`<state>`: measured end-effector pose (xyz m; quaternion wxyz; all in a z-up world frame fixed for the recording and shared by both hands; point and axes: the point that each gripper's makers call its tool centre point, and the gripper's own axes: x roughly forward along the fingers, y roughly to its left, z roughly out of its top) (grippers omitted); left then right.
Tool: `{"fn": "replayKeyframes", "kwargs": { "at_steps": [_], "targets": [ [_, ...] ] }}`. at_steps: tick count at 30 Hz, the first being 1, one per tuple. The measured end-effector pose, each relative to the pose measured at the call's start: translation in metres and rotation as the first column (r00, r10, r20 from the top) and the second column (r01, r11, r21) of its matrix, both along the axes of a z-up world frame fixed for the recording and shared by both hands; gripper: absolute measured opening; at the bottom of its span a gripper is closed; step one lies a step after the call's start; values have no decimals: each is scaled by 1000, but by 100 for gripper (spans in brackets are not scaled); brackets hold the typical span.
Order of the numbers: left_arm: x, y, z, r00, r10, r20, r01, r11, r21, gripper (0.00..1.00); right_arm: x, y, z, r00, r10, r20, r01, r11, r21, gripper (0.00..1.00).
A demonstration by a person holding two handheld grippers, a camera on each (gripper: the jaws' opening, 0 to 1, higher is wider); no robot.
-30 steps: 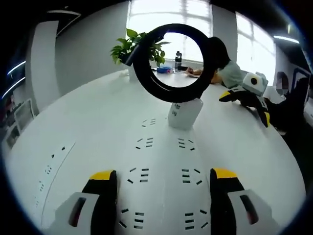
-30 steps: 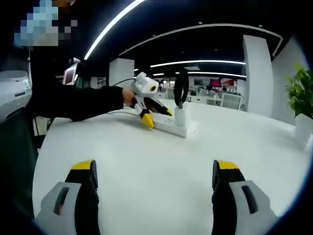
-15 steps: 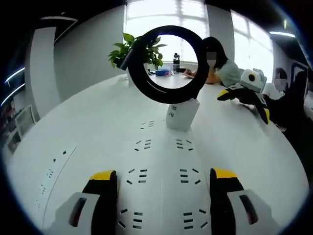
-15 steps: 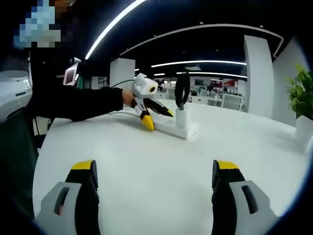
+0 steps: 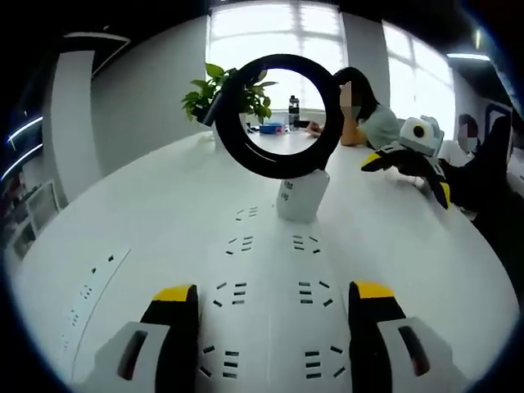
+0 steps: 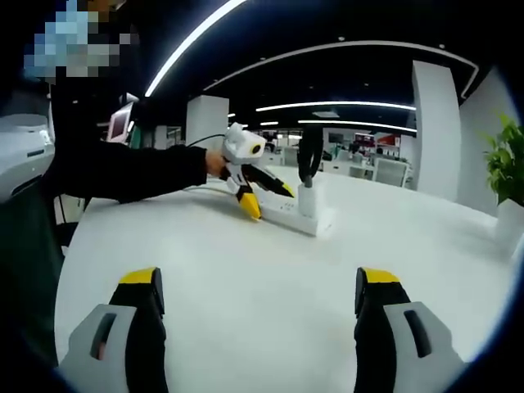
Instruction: Straighten the power strip on the desk, plug the charger into it
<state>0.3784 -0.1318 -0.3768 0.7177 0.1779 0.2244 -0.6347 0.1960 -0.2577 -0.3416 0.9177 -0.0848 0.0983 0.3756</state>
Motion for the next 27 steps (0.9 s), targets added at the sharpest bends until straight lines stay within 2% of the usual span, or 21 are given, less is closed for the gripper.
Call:
{"fn": "replayKeyframes", "kwargs": {
  "at_steps": [4, 9, 20, 27],
  "targets": [
    [-1, -1, -2, 1000, 16, 8, -16, 998, 60, 75, 0, 0, 0, 1000, 0, 1, 0, 1000, 0, 97],
    [-4, 0, -4, 1000, 15, 11, -16, 996, 93, 75, 1, 1, 0, 1000, 3, 0, -3, 1000, -3, 97],
    [-20, 4, -5, 999, -33, 7, 32, 995, 93, 75, 0, 2, 0, 1000, 2, 1, -2, 1000, -8, 97],
    [-24, 7, -5, 999, -36, 7, 35, 995, 89, 75, 1, 5, -2, 1000, 2, -1, -2, 1000, -9, 96]
  ]
}}
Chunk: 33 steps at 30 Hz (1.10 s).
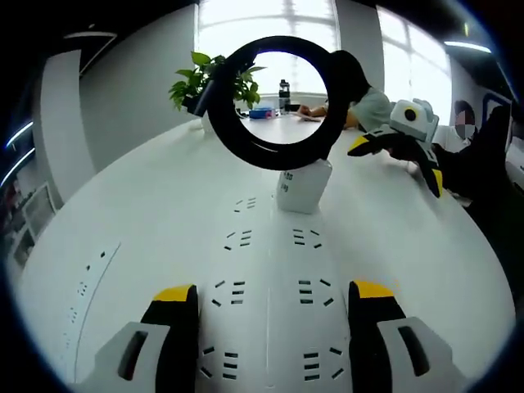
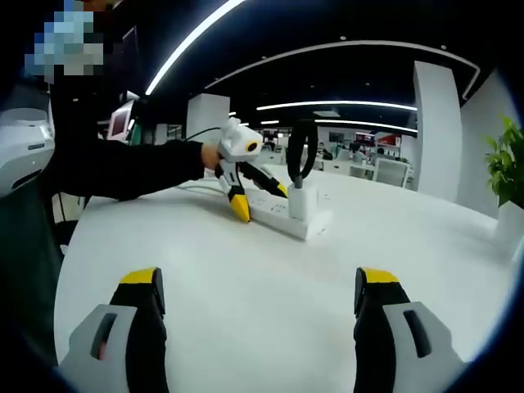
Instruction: Straighten the power strip on the desk, plug the charger into it
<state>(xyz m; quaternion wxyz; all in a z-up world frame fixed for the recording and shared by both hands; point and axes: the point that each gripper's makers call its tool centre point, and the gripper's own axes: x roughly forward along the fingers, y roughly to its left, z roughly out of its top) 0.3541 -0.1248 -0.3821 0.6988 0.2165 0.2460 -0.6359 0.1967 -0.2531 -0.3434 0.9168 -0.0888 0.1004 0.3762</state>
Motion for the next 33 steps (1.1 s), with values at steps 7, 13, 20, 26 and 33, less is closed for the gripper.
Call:
{"fn": "replayKeyframes", "kwargs": {
  "at_steps": [7, 13, 20, 26, 33],
  "targets": [
    [-3, 3, 0, 1000, 0, -1, 0, 1000, 2, 75, -2, 1, -1, 1000, -3, -4, 3, 1000, -1, 96],
    [-8, 7, 0, 1000, -6, -2, 6, 1000, -4, 75, -3, 3, -1, 1000, -2, -5, 2, 1000, -3, 97],
    [-15, 12, -1, 1000, -3, -4, 3, 1000, -4, 75, -5, 5, 0, 1000, 0, -3, 0, 1000, -3, 99],
    [-21, 16, 0, 1000, 5, -6, -5, 1000, -21, 75, -6, 3, -1, 1000, -9, -8, 9, 1000, -19, 100],
    [-27, 20, 1, 1000, 8, -6, -8, 1000, -25, 75, -8, 3, 3, 1000, -12, 1, 12, 1000, -21, 100]
  ]
}}
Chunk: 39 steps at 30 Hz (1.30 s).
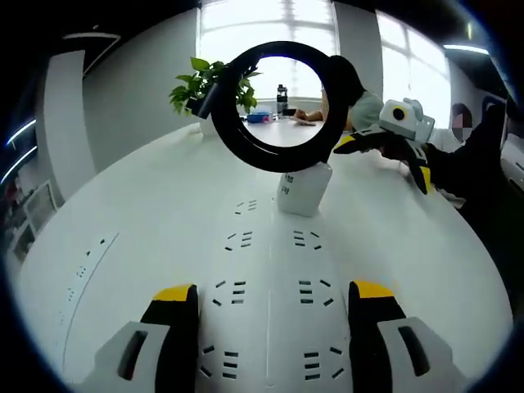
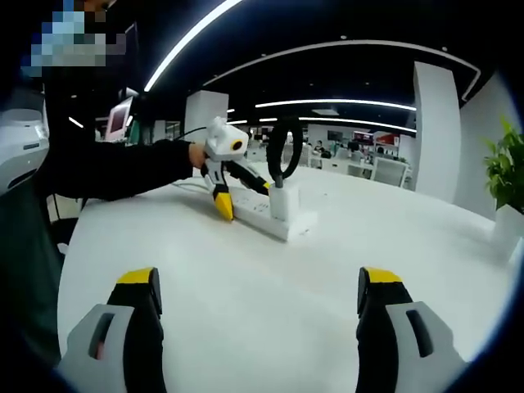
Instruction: Straighten the power strip on the desk, plug the charger into it
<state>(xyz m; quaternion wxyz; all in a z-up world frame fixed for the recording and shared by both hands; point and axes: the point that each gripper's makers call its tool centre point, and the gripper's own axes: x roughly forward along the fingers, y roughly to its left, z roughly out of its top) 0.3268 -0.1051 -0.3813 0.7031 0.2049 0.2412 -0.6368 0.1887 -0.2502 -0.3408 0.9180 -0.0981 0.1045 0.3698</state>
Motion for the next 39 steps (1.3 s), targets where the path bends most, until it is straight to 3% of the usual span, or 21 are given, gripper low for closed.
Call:
{"fn": "replayKeyframes", "kwargs": {
  "at_steps": [39],
  "targets": [
    [-26, 23, 0, 1000, 21, 1, -21, 999, -34, 75, -5, 13, 4, 1000, 14, 4, -14, 1000, -11, 100]
  ]
}}
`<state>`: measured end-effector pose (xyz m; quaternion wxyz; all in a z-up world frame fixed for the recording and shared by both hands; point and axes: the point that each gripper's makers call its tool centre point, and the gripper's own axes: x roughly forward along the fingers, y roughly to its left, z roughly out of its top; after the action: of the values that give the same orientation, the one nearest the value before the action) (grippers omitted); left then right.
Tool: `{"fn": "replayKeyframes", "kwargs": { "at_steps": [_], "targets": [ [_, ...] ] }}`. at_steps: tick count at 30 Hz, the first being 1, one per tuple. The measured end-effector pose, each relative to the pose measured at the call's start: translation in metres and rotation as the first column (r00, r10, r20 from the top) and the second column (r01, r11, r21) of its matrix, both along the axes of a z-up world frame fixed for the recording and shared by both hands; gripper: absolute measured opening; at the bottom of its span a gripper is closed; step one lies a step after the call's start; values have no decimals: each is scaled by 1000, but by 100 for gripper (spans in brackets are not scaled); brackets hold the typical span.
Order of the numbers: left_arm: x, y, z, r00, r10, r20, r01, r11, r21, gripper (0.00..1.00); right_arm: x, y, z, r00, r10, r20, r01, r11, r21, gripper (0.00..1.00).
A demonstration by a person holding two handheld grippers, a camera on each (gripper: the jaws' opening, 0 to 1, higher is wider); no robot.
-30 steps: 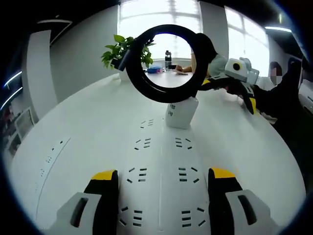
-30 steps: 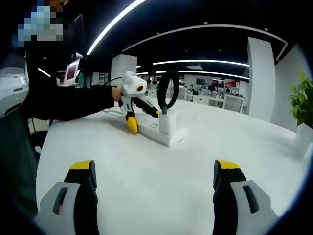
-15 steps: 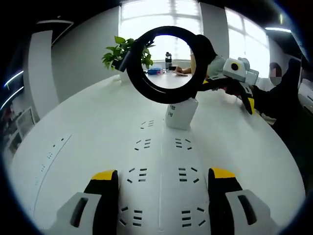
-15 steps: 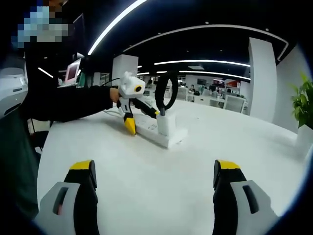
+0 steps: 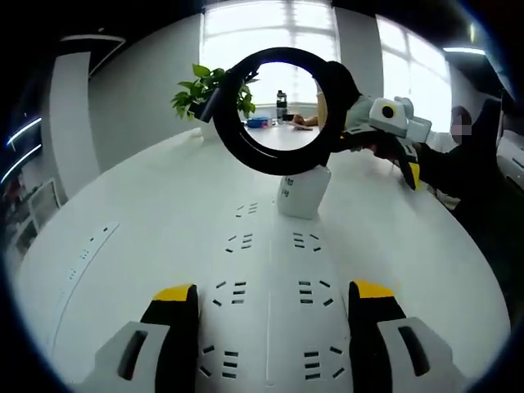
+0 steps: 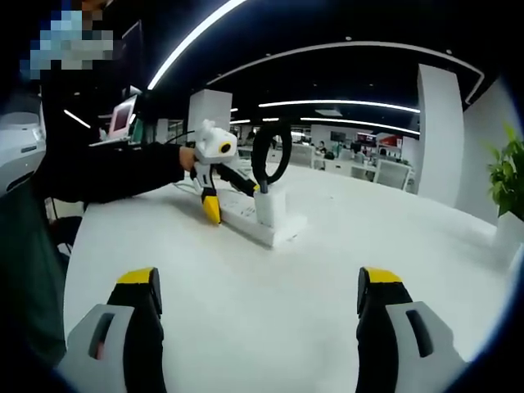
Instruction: Straighten the power strip on the desk, plug the charger into it
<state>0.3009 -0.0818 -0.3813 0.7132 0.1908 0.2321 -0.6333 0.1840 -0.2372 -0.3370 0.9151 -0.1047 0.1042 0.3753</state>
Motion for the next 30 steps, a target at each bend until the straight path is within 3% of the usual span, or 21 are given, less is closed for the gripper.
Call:
{"fn": "replayKeyframes", "kwargs": {
  "at_steps": [30],
  "targets": [
    [-24, 24, 3, 1000, 2, 0, -2, 1000, -9, 75, -5, 16, 2, 1000, 26, 4, -26, 999, -21, 99]
  ]
}}
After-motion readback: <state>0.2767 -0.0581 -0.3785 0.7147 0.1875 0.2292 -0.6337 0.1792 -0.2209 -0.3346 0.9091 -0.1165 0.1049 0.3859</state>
